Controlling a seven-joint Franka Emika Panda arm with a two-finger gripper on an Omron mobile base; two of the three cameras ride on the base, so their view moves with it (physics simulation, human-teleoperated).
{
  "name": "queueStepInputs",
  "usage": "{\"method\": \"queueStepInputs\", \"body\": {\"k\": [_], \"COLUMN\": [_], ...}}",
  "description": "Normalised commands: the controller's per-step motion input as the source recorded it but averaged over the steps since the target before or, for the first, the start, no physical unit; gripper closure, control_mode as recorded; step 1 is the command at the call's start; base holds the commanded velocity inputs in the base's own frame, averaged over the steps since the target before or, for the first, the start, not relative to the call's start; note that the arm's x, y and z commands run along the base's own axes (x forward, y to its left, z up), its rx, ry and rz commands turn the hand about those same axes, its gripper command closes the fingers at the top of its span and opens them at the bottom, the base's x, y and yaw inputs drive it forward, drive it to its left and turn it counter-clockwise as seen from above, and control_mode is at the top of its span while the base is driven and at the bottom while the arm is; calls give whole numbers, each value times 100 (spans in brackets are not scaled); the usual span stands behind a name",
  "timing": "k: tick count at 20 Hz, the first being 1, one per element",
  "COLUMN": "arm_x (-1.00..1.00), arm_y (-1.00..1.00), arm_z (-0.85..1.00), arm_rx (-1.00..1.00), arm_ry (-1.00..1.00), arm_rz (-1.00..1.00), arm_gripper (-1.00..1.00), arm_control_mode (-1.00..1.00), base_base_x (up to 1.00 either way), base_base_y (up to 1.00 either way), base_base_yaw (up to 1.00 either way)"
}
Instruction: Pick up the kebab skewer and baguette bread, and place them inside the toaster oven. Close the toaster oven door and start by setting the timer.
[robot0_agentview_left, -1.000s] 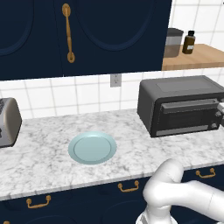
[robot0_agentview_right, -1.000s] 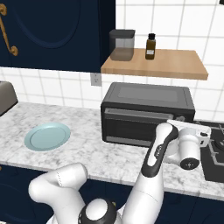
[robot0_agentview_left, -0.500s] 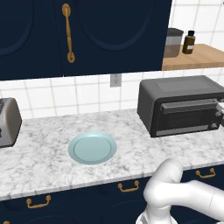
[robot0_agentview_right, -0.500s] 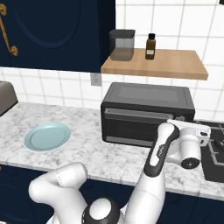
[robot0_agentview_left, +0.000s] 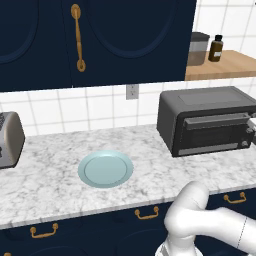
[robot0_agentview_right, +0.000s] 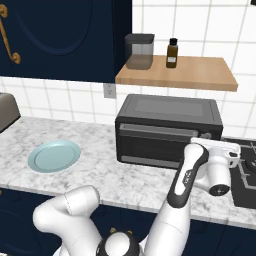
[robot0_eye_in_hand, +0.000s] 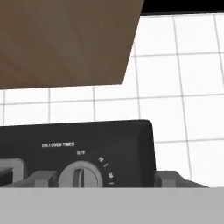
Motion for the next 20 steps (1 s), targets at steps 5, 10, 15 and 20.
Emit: {"method": "queueStepInputs", "body": {"k": [5, 10, 15, 20], "arm_x": [1, 0, 0, 0], "arm_y": [7, 2, 1, 11], "arm_z": [4, 22, 21, 8], "arm_rx": [-6, -9, -3, 1], "arm_ry": [-9, -3, 0, 1], "arm_rz": [-1, -3, -1, 0], "arm_gripper": [100, 100, 100, 100], "arm_control_mode": [-100, -100, -100, -100], "base_base_x": [0, 0, 0, 0], "base_base_y": [0, 0, 0, 0], "base_base_yaw": [0, 0, 0, 0]}}
